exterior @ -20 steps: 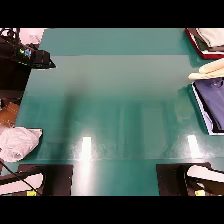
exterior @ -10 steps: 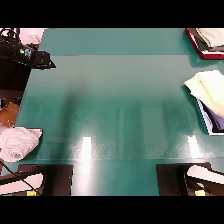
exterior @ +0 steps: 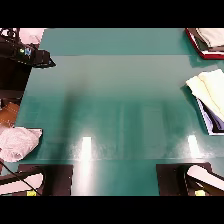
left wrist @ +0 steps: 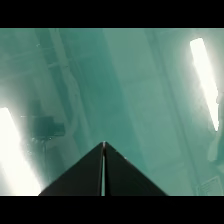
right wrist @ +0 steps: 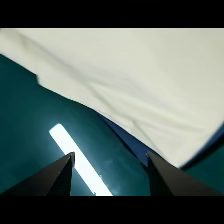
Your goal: Fold the shirts.
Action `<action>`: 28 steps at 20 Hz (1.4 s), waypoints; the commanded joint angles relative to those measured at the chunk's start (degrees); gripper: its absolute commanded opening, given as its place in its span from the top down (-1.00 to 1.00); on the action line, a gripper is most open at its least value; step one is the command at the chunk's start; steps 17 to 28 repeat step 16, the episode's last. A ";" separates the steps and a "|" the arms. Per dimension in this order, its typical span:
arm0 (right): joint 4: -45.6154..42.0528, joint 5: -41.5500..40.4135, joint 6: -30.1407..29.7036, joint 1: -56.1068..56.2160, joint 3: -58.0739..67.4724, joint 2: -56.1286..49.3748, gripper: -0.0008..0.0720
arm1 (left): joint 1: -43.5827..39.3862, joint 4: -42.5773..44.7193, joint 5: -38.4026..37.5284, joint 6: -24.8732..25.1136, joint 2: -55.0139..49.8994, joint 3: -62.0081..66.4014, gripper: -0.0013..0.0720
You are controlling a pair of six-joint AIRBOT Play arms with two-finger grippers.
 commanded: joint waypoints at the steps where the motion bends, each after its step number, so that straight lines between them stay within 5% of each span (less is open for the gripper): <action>1: 9.97 -4.11 0.37 3.89 -0.17 3.67 -0.32 | 0.00 -0.46 0.33 -0.35 -0.02 0.02 0.90; 5: 9.97 -4.79 0.22 11.91 -0.17 6.19 0.93 | 0.00 -0.46 1.07 -0.35 -0.02 0.02 0.90; 12: 8.87 -4.83 -0.28 21.81 -0.17 6.56 0.92 | 0.00 -0.46 1.18 -0.35 -0.02 0.02 0.90; 28: 8.94 -4.59 -0.28 22.62 -0.17 6.56 0.92 | 0.00 -0.48 1.51 -0.35 -0.02 0.02 0.90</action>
